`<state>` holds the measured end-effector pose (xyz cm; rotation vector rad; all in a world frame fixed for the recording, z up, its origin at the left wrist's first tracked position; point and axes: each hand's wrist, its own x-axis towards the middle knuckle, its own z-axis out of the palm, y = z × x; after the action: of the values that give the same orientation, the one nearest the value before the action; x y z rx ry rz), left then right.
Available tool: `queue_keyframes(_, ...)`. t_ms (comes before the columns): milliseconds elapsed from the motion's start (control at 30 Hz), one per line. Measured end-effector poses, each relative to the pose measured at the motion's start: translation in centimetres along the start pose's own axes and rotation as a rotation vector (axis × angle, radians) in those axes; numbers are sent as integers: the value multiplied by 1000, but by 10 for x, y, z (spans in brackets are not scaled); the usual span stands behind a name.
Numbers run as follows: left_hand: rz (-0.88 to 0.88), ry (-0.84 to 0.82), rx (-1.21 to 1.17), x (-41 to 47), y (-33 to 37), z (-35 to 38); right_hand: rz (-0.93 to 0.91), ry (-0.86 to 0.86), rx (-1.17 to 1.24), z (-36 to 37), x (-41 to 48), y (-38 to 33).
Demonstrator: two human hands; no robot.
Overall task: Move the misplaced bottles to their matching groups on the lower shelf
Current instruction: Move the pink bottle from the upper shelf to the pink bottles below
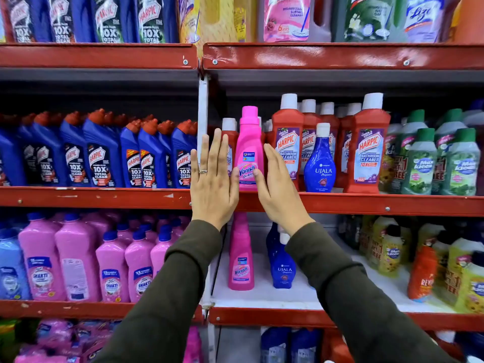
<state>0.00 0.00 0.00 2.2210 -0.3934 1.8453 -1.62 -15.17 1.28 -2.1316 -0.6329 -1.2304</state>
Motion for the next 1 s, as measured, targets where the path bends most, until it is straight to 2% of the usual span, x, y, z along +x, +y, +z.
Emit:
queue_keyframes(200,-51,-85,22,-25,-32,20,348,-99,191,13,26,3)
queue_keyframes(433,-58,-189,52,-52,-49,48,496,-228,353,11,45,15)
queue_keyframes(1000,-52,-177,112,-55,-53,56,411,-69,575,-1,49,11)
